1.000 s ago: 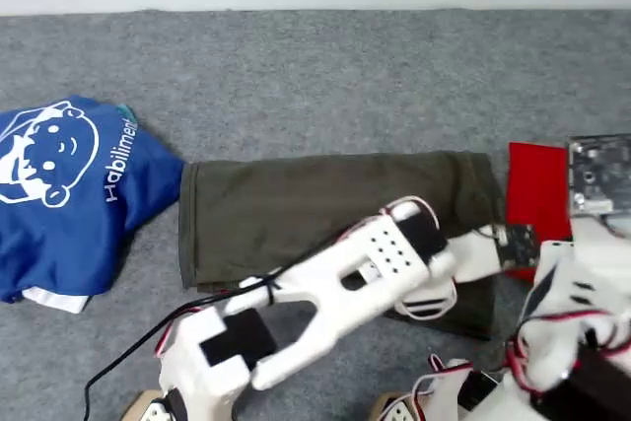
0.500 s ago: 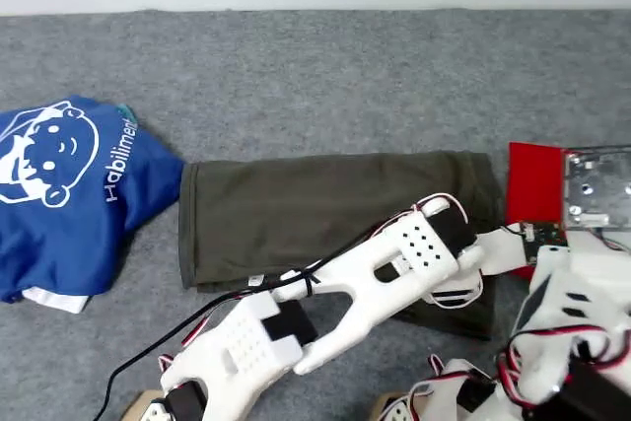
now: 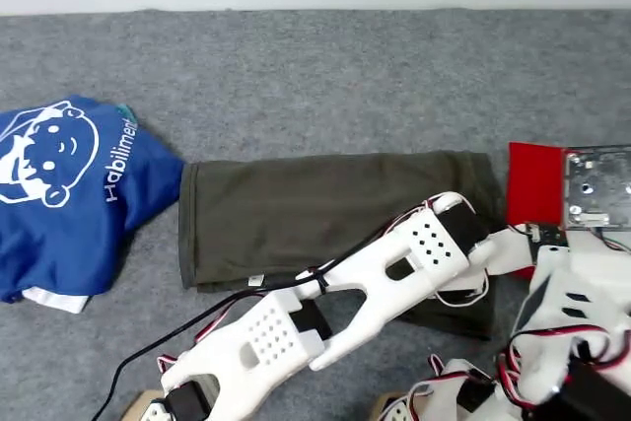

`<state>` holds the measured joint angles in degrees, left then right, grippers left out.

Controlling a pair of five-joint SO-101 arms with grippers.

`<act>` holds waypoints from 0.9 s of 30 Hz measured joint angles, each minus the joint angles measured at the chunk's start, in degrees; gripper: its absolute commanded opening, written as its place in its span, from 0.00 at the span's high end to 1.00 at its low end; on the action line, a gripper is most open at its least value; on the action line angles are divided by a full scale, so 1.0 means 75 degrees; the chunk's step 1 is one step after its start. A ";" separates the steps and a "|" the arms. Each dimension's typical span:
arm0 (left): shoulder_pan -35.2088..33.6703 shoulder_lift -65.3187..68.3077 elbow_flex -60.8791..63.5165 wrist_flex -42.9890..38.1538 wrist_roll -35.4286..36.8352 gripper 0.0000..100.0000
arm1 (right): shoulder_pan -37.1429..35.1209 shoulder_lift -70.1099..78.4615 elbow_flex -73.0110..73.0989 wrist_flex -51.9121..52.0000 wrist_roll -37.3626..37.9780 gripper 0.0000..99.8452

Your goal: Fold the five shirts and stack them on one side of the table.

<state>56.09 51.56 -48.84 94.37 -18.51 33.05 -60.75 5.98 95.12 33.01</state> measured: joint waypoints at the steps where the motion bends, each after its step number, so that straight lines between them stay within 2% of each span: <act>1: 0.0000 0.0035 -0.0047 0.0047 -0.0059 0.95 | 0.0000 0.0000 0.0000 0.0000 0.0000 0.99; 6: 0.0094 0.0047 -0.0105 0.0211 -0.0340 0.96 | 0.0000 0.0000 0.0047 0.0000 0.0000 0.99; 14: 0.0656 0.0047 -0.0105 0.0586 -0.0410 0.92 | 0.0000 0.0000 0.0199 0.0000 0.0000 0.99; 22: 0.0633 0.0270 -0.0117 0.0586 -0.0399 0.85 | 0.0000 0.0000 0.0211 0.0000 0.0000 0.99; 27: 0.0445 0.0762 -0.0117 0.0586 -0.0410 0.84 | 0.0000 0.0000 0.0211 0.0000 0.0000 0.99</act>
<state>59.43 57.27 -49.71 98.77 -21.58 33.05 -60.75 7.56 95.12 33.01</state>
